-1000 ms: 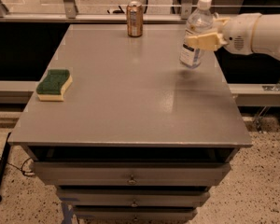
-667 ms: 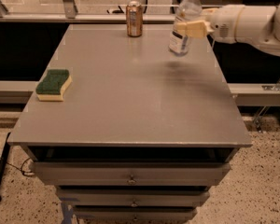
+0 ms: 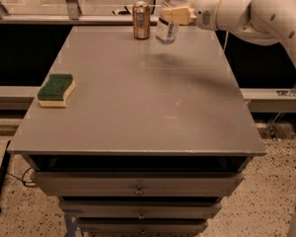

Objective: Move blue plastic bottle near orange can

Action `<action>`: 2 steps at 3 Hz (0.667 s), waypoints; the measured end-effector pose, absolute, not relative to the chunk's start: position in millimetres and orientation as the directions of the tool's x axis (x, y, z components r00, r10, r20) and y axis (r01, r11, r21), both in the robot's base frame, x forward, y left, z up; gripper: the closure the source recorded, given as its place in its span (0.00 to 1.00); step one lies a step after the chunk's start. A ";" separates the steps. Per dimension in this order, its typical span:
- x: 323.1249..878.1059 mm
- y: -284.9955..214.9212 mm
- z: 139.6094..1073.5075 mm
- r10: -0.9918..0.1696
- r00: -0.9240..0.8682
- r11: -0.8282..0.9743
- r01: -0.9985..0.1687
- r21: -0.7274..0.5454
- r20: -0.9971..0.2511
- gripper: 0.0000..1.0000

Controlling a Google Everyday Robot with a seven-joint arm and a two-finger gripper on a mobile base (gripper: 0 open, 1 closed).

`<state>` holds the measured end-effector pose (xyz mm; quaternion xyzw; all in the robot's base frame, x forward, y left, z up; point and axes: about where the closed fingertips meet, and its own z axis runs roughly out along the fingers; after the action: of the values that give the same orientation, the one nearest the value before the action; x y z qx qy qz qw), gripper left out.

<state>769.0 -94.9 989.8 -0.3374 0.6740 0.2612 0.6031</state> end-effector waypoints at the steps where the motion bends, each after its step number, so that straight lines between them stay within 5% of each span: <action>1: 798.5 -82.5 983.5 -0.167 -0.046 0.640 -0.765 -0.072 -0.985 1.00; 2: 824.6 -87.8 978.2 -0.189 -0.052 0.657 -0.749 -0.087 -0.981 1.00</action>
Offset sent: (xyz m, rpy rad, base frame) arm 0.0966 -0.0163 -0.0080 -0.0836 -0.0088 -0.0856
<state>824.6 -87.8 978.2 -0.3416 0.6864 0.2343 0.5977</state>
